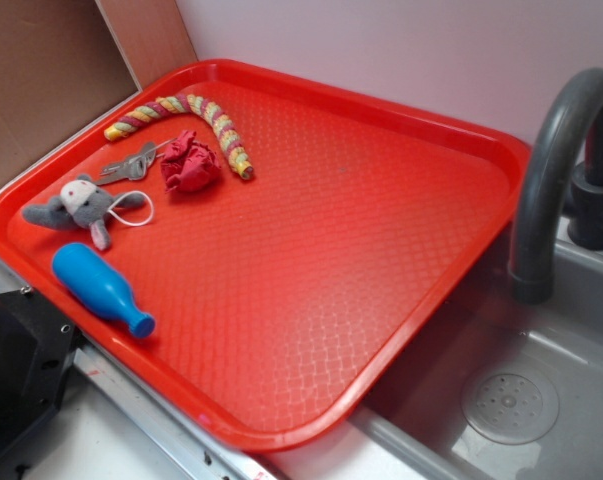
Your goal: Grab the multicolored rope.
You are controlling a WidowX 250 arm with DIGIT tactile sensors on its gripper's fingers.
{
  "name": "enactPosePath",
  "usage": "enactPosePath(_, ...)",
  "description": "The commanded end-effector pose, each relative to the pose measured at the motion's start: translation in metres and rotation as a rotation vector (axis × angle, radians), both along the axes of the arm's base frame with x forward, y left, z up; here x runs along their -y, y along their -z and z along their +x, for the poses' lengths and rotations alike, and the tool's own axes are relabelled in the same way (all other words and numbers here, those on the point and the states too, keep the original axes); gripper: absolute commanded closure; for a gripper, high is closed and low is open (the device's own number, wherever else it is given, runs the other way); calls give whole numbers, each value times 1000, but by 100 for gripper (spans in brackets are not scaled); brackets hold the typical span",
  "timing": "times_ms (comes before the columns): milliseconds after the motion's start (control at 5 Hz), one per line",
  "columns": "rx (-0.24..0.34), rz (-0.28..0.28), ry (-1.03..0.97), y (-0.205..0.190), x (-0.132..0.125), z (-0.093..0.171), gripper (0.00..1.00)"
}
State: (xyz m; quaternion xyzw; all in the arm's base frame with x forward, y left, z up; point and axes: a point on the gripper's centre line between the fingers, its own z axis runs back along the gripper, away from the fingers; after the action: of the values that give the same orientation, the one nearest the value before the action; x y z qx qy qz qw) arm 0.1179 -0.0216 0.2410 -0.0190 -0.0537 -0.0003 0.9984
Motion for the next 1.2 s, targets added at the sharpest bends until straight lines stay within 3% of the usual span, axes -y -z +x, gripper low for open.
enactPosePath(0,0,0,0,0,0,0,0)
enactPosePath(400,175,48,-471,6,-33,40,0)
enactPosePath(600,242,82,-576,21,-51,61,0)
enactPosePath(800,285,52,-687,42,-79,91,0)
enactPosePath(1000,338,83,-835,65,-104,118,0)
